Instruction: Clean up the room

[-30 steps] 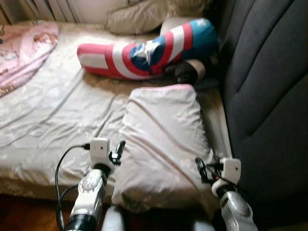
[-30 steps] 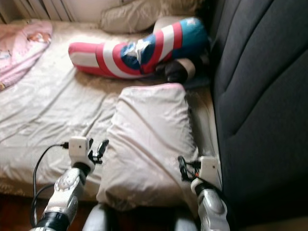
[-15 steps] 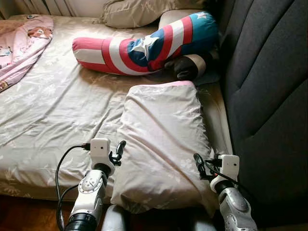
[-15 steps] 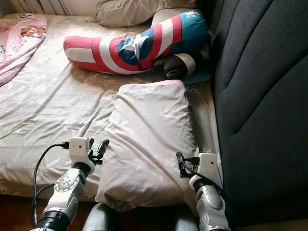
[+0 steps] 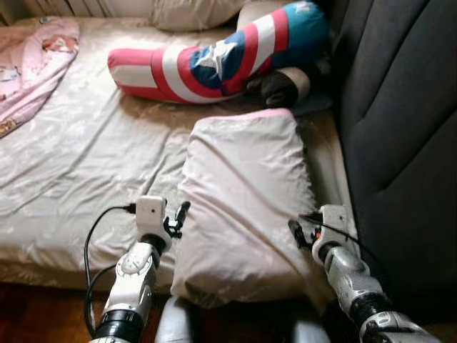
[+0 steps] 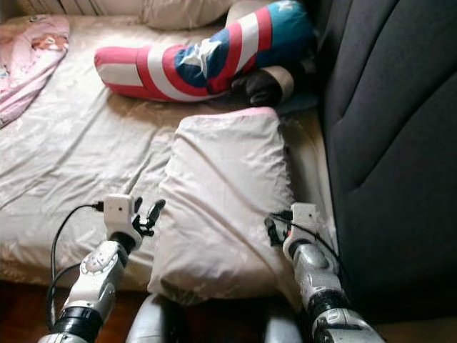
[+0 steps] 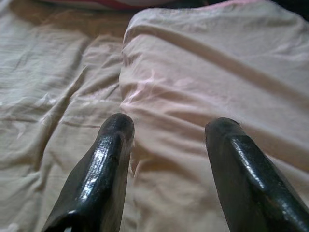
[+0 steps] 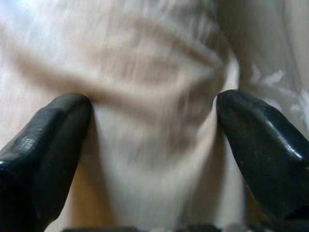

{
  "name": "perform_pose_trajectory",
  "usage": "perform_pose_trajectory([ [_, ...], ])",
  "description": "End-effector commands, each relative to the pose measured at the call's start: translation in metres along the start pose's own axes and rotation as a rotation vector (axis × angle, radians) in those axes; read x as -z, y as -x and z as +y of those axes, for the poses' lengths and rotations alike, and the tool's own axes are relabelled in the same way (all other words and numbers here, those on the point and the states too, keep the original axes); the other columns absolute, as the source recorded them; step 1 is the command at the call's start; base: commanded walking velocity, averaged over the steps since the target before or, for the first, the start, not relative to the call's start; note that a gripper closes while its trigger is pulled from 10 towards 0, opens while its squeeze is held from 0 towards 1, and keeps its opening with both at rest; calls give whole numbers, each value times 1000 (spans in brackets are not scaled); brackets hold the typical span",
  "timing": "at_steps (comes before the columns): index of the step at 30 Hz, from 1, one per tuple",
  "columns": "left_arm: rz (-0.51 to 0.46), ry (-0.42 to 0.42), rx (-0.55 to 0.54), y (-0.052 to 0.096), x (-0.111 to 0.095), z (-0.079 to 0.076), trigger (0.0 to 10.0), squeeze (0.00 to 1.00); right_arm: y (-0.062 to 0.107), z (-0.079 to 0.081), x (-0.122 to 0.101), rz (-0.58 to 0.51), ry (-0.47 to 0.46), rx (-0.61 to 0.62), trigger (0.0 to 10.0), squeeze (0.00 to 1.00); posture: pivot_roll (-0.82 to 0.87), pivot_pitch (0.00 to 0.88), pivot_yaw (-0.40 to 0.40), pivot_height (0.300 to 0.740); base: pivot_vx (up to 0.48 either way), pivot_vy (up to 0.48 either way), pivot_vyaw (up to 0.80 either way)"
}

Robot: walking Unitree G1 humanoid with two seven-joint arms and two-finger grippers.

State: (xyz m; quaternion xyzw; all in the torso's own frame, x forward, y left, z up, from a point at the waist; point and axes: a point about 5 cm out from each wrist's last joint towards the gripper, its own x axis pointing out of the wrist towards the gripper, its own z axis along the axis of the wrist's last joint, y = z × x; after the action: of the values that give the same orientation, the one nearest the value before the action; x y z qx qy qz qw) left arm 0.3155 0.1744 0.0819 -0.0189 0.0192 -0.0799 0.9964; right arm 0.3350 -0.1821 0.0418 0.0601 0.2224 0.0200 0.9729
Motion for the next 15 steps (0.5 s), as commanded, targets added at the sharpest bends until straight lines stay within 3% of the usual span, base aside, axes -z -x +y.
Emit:
perform_pose_trajectory([
  [1,27,-4,3,5,4,4,10000,0,-1,-4,-6,-6,-22,14,10000,1000,86,314,74,642,0,0,0],
  [10,54,-14,24,9,6,5,10000,0,-1,-24,-19,2,-7,87,10000,1000,93,331,91,642,0,0,0],
  [15,64,-18,34,10,6,5,10000,0,1,-29,-15,34,-72,75,10000,1000,90,330,99,642,0,0,0],
])
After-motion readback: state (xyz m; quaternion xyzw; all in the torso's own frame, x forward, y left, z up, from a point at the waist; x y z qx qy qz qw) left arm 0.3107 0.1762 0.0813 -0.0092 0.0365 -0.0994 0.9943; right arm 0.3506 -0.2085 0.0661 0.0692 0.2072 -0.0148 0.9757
